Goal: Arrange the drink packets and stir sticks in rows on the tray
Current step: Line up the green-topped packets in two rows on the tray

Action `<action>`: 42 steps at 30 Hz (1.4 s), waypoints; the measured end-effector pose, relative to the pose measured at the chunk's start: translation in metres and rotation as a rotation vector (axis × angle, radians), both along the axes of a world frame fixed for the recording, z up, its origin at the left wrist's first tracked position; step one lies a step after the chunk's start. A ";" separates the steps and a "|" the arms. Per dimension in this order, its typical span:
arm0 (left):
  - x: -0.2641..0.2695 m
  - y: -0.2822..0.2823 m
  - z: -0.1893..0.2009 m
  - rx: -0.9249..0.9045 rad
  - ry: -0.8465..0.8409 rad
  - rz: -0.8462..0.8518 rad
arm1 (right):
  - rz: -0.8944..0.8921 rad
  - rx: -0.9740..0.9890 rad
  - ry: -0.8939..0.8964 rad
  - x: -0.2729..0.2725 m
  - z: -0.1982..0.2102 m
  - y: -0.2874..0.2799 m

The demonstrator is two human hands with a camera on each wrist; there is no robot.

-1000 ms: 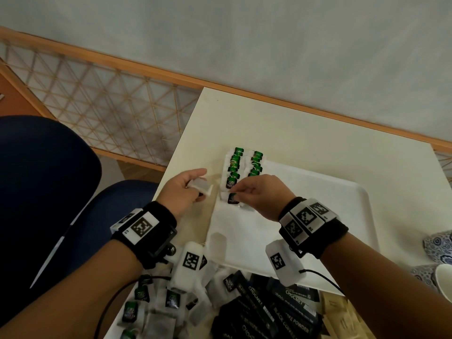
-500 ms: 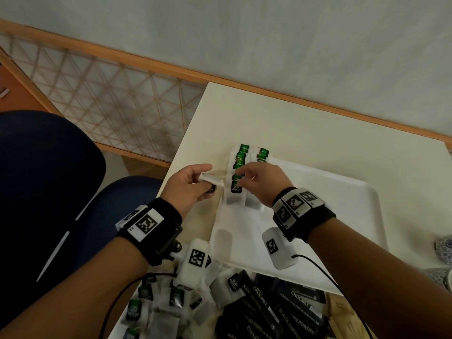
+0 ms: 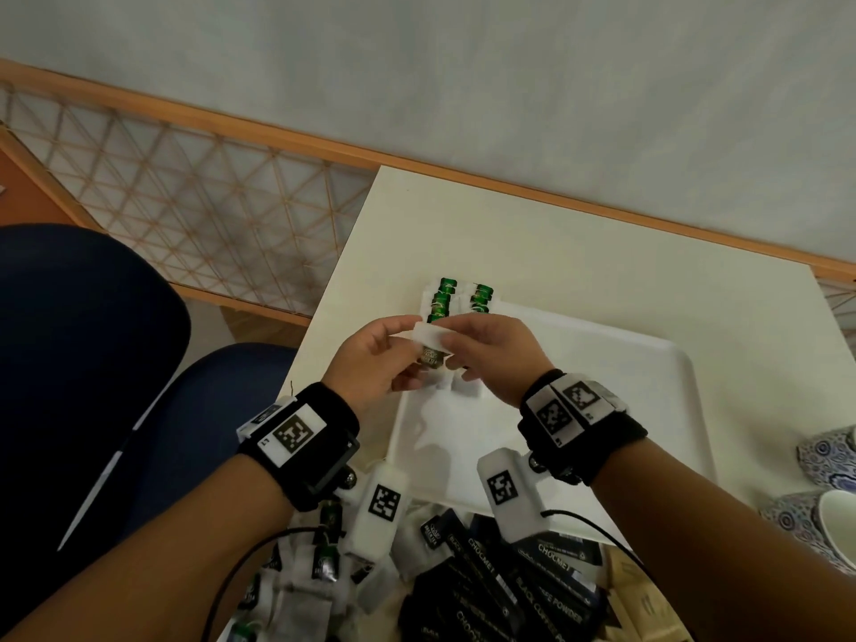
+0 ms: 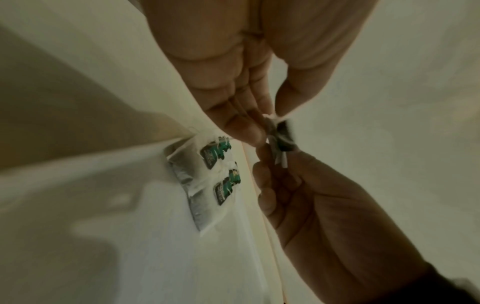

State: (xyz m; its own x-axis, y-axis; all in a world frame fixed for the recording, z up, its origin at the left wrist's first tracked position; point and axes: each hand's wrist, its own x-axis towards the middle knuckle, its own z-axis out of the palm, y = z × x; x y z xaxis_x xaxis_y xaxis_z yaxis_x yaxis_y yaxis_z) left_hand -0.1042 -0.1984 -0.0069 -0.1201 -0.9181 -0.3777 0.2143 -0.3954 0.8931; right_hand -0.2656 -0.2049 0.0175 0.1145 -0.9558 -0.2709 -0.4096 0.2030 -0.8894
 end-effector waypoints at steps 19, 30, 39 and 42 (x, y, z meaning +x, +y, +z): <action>-0.004 0.003 -0.001 0.049 -0.010 -0.017 | -0.026 -0.246 0.091 -0.005 0.002 0.008; -0.006 0.004 -0.011 -0.126 -0.314 0.007 | -0.066 -0.205 0.146 -0.005 0.007 0.008; -0.013 0.006 -0.009 -0.174 -0.205 -0.127 | 0.063 -0.050 0.077 0.002 0.012 0.006; -0.011 0.005 -0.011 -0.158 -0.207 -0.146 | 0.111 -0.150 0.257 -0.006 0.015 0.002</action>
